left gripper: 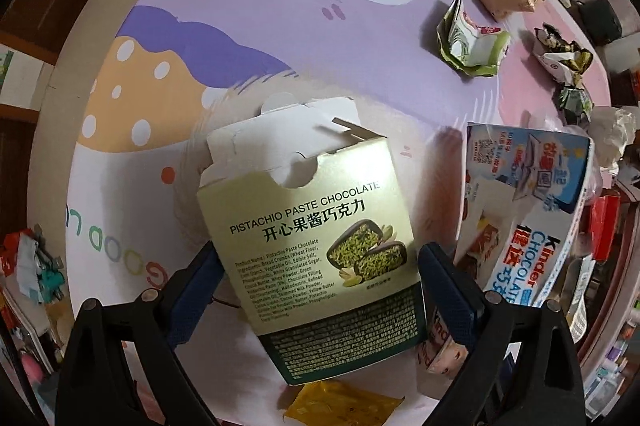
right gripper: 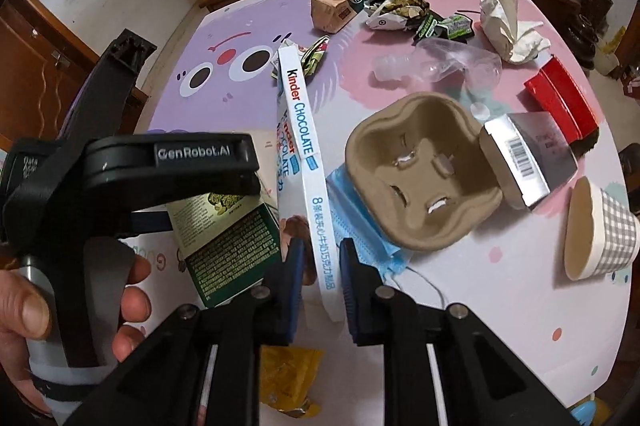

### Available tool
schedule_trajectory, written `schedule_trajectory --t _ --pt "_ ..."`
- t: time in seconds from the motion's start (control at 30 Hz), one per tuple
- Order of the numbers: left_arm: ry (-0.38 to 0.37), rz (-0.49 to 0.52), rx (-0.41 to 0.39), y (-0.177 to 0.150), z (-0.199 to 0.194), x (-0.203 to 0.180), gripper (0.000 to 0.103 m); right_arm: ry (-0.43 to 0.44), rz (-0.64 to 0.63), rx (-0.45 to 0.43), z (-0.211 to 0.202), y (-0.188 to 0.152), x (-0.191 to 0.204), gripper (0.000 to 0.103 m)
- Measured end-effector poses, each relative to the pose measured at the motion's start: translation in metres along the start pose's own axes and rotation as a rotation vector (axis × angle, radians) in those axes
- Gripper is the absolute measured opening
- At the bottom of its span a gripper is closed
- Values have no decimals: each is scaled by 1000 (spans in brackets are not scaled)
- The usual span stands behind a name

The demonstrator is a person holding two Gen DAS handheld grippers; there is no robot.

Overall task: Collect trash
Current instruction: 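Lift both boxes and carry them toward the floor trash bin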

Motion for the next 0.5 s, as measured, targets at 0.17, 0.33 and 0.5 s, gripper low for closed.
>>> schedule_trajectory --t 0.17,0.33,0.5 --pt "62 41 -49 6 3 -20 98 15 29 5 2 0 -3 18" --pt "143 71 -38 12 16 -37 100 33 56 18 5 1 -3 18" --pt "125 22 39 22 35 -43 100 65 94 33 12 0 -6 18"
Point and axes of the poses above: each gripper's, at about its wrist camera, not at the fingertips, and z roughly the way its jaws point, x to its left, y to its top, the point moved 3 cm from there along z, roughly the way its jaws point, and after that the axes turned 1 degree about -z, right-handed, at the moved point
